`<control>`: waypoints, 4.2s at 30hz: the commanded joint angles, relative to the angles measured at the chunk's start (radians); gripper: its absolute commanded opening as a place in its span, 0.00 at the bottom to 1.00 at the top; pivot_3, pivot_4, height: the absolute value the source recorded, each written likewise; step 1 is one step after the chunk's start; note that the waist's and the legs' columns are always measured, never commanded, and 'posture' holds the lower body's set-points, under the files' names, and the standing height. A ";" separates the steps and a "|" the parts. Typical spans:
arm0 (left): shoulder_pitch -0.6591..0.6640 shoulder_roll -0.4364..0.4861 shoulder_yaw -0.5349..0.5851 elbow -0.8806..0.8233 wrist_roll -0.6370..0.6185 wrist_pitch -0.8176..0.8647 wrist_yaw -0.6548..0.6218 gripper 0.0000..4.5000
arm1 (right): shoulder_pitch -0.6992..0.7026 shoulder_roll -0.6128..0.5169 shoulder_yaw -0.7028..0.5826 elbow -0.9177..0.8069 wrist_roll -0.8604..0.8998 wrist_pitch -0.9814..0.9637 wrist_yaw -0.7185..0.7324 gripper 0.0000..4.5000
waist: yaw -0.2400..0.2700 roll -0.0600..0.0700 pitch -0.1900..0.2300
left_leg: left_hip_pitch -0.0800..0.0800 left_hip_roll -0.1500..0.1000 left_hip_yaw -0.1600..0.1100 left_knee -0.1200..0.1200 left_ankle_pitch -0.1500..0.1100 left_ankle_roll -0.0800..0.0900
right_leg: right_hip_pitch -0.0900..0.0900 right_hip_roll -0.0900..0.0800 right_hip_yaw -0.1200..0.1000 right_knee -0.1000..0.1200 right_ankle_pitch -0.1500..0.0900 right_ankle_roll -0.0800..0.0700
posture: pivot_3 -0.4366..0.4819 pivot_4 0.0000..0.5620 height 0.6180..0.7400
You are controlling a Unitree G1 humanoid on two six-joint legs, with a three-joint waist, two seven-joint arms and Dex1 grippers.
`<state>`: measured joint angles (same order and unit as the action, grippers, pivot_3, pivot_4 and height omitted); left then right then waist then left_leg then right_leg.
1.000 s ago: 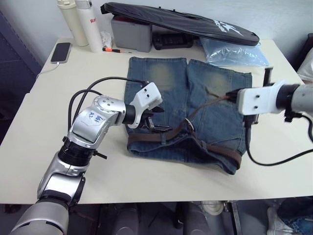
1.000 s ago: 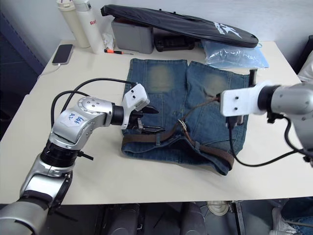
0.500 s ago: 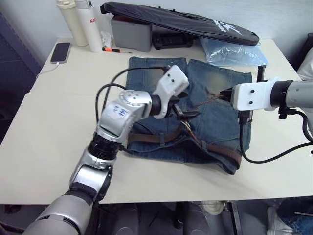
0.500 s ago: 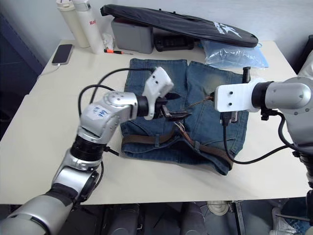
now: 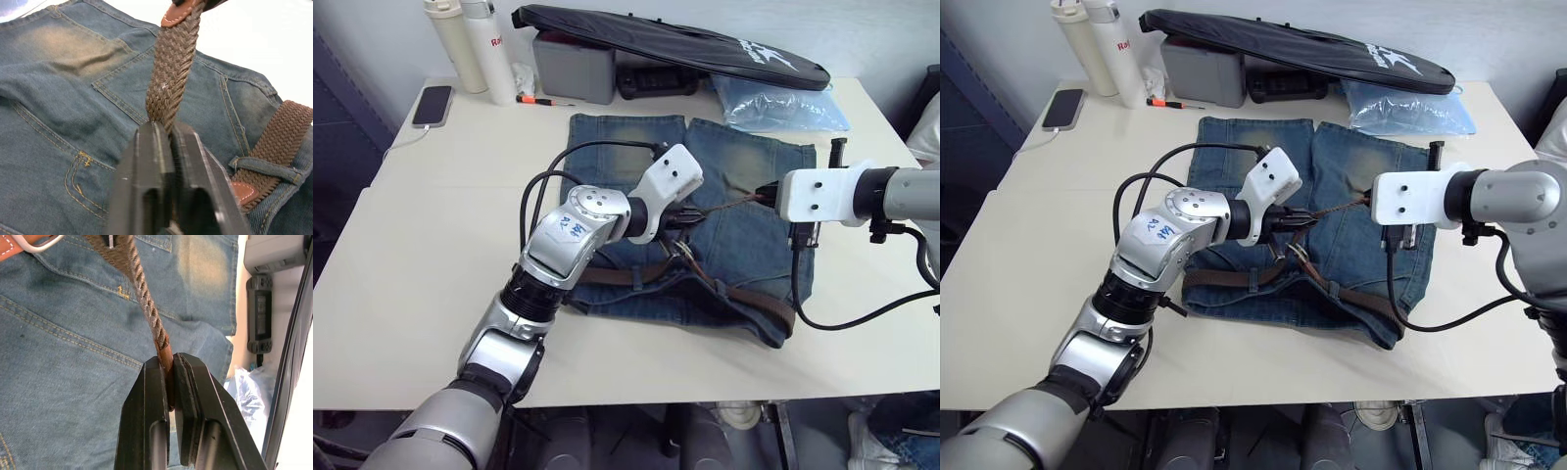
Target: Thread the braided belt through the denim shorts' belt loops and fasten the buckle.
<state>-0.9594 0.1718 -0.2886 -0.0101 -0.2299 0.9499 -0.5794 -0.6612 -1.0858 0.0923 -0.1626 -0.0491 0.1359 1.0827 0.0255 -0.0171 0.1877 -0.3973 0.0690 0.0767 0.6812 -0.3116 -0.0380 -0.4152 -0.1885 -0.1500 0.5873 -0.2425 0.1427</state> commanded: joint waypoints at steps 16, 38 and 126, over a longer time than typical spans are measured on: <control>0.049 -0.234 0.567 -0.034 -0.289 0.393 0.256 0.00 | 0.085 0.192 -0.344 -0.274 0.654 0.927 -0.107 0.99 | -0.001 -0.001 0.000 | 0.001 0.000 -0.002 0.001 0.000 0.001 | 0.002 0.000 0.000 0.001 0.000 0.000 | 0.48 0.27 1.00; 0.174 -0.328 0.773 -0.323 -0.342 0.665 0.434 0.00 | 0.085 0.476 -0.125 -0.105 0.726 0.958 -0.267 0.01 | -0.002 -0.001 0.000 | 0.001 0.000 -0.002 0.001 0.000 0.000 | 0.001 0.000 0.000 0.002 0.000 0.000 | 0.48 0.27 1.00; 0.207 -0.223 0.948 -0.339 -0.464 0.665 0.488 0.00 | 0.096 0.554 0.131 0.191 0.593 0.855 -0.139 0.01 | -0.013 -0.002 -0.001 | 0.005 0.000 -0.001 -0.002 -0.002 0.000 | 0.004 0.000 0.000 0.001 0.000 -0.001 | 0.48 0.27 1.00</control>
<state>-0.7541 -0.0611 0.6785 -0.3108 -0.6652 1.6146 -0.0736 -0.5812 -0.5244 0.1677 -0.0096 0.5614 0.9619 0.9155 0.0126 -0.0188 0.1866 -0.3922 0.0690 0.0757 0.6793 -0.3132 -0.0383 -0.4116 -0.1882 -0.1498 0.5878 -0.2427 0.1418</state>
